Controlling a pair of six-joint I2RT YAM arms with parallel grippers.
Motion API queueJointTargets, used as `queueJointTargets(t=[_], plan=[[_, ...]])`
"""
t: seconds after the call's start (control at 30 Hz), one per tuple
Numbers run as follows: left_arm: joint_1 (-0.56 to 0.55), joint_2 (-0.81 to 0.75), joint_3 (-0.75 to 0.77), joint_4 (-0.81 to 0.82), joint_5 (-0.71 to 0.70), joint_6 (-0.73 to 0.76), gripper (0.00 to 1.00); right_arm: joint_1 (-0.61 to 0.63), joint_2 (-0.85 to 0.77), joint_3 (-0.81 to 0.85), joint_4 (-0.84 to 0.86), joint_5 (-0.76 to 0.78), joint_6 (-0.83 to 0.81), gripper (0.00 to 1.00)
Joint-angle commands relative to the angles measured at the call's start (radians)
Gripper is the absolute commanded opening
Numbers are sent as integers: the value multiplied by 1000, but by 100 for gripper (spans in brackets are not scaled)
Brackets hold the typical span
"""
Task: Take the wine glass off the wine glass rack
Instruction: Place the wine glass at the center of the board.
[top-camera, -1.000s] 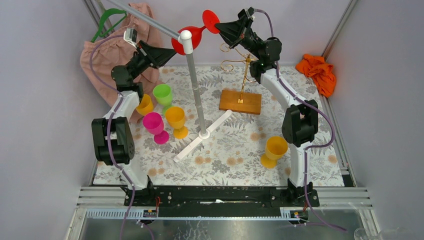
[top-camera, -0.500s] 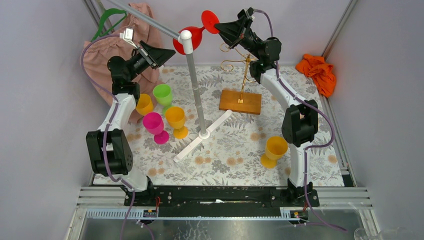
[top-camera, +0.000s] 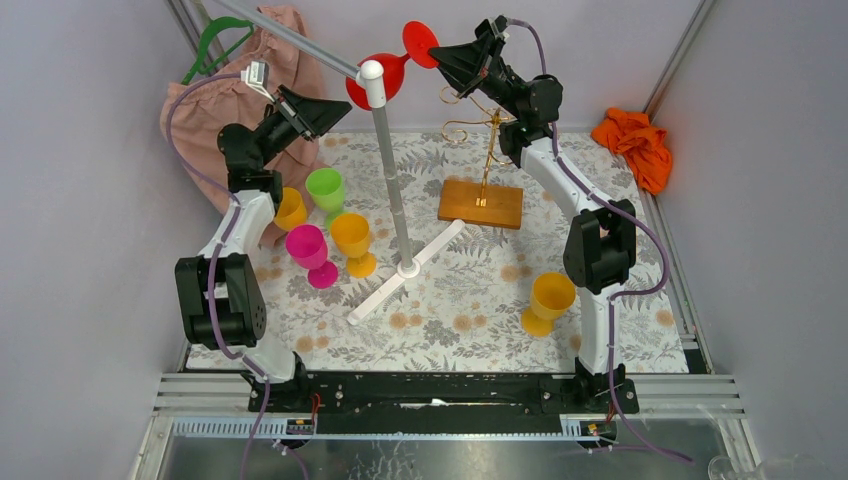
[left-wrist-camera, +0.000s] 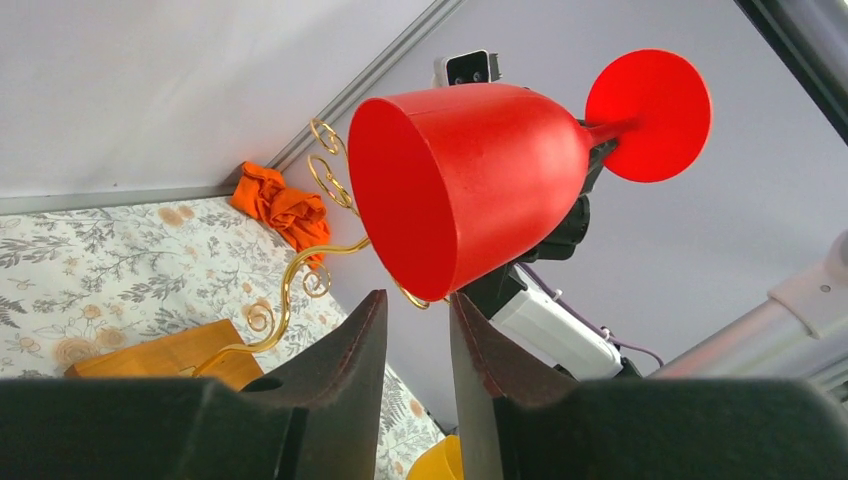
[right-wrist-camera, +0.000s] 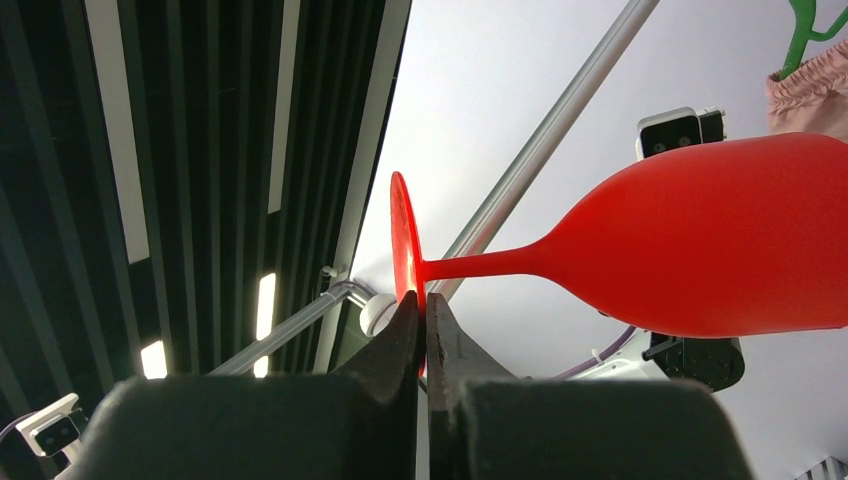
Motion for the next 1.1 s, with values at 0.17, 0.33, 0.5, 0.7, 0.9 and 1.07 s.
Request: queueJointTargets(t=[0.17, 0.33, 0.5, 0.7, 0.9, 1.07], plan=[[3, -9, -21, 192, 13, -66, 42, 10, 71, -37, 60, -5, 16, 0], [-1, 44, -2, 304, 10, -137, 43, 17, 75, -40, 66, -15, 24, 0], [-12, 88, 33, 342, 5, -164, 43, 27, 80, -32, 97, -23, 56, 0], [-17, 111, 40, 375, -6, -181, 43, 32, 63, -49, 93, -38, 53, 0], [-20, 112, 50, 505, -21, -276, 43, 41, 73, -44, 101, -37, 60, 0], [-19, 69, 47, 559, -28, -315, 43, 47, 79, -61, 107, -29, 69, 0]])
